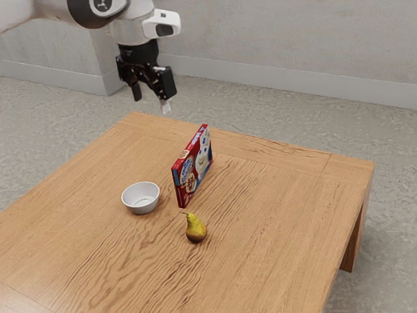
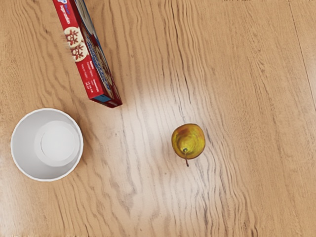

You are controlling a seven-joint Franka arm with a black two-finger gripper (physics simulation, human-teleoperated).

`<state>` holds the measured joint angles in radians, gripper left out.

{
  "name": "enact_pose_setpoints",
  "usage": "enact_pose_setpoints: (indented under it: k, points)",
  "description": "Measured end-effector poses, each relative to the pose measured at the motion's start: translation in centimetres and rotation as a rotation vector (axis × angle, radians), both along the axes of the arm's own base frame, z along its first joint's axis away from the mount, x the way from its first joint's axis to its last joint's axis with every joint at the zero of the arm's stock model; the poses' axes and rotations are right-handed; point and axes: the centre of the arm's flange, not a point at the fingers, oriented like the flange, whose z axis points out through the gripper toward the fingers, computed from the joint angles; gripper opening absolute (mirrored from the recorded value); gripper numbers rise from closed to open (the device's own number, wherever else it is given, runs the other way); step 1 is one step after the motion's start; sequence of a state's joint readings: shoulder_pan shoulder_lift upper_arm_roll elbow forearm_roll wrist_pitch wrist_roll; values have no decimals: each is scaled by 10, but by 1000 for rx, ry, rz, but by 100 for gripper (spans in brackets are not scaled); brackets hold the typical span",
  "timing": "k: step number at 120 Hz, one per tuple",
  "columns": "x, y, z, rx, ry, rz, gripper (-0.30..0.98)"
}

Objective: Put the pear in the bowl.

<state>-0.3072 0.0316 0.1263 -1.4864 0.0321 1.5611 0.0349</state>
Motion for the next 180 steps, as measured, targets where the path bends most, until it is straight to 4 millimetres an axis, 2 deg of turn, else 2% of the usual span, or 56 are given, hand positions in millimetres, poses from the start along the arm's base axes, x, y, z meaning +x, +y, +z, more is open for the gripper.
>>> enact_pose_setpoints:
  k: [19, 26, 32, 43, 51, 58, 66, 70, 91, 95, 104, 124, 150, 159, 180]
  points:
    - [6, 34, -10, 5, 7, 55, 69]
    - [8, 43, -27, 9, 35, 74, 69]
    - [6, 49, -58, 13, 78, 87, 69]
    - [-8, 58, -147, 7, 144, 107, 69]
    - [-23, 63, -198, -9, 137, 129, 69]
    - [-45, 57, -229, -30, 98, 129, 69]
    - [-84, 21, -259, -53, 35, 59, 69]
    - [-100, 12, -273, -65, -4, 41, 68]
    - [-167, 17, -349, -115, -203, 48, 69]
    - [-172, 18, -354, -126, -257, 50, 69]
    - [-173, 18, -352, -150, -373, 52, 69]
    - [-150, 11, -360, -174, -500, 66, 69]
    - [-135, -21, -360, -228, -574, 55, 69]
    - [-133, -30, -366, -239, -571, 58, 69]
    - [-117, -26, -374, -249, -580, 112, 69]
